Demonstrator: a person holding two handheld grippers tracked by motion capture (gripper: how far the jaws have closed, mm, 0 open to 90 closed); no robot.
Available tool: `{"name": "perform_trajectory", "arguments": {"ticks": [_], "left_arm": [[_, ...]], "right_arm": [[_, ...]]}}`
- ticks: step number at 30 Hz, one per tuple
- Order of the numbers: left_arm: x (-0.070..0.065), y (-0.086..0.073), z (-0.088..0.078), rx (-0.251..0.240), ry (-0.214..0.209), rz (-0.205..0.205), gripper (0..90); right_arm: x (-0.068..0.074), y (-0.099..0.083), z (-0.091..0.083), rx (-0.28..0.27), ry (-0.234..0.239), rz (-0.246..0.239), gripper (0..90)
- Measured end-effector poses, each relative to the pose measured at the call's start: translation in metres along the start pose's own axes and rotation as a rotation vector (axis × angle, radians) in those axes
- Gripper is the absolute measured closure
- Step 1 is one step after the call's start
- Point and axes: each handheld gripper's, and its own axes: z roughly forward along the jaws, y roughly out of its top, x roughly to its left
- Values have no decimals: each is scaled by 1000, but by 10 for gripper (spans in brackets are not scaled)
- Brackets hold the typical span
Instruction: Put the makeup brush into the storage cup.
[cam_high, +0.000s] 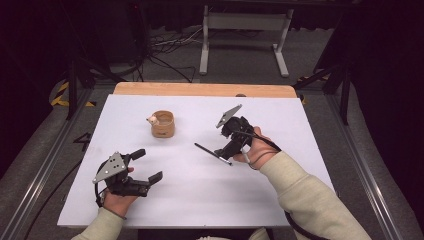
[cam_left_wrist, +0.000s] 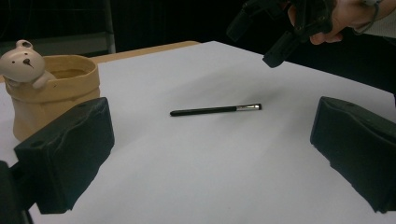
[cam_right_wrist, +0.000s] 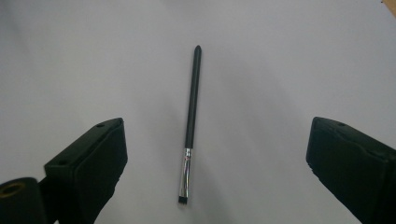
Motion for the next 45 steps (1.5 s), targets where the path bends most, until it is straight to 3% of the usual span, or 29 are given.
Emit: {"name": "perform_trajectory", "arguments": {"ticks": [9, 22, 33, 45], "left_arm": [[0, -1, 1, 1, -2, -4, 4], [0, -1, 1, -2, -9, -11, 2], [0, -1, 1, -20, -13, -2, 4], [0, -1, 1, -15, -8, -1, 5]], "right_arm": [[-4, 7, 4, 62, 15, -12, 95], [-10, 18, 9, 205, 52, -14, 94], [-16, 23, 17, 255, 86, -2, 120], [-12, 23, 35, 276, 73, -21, 220]]}}
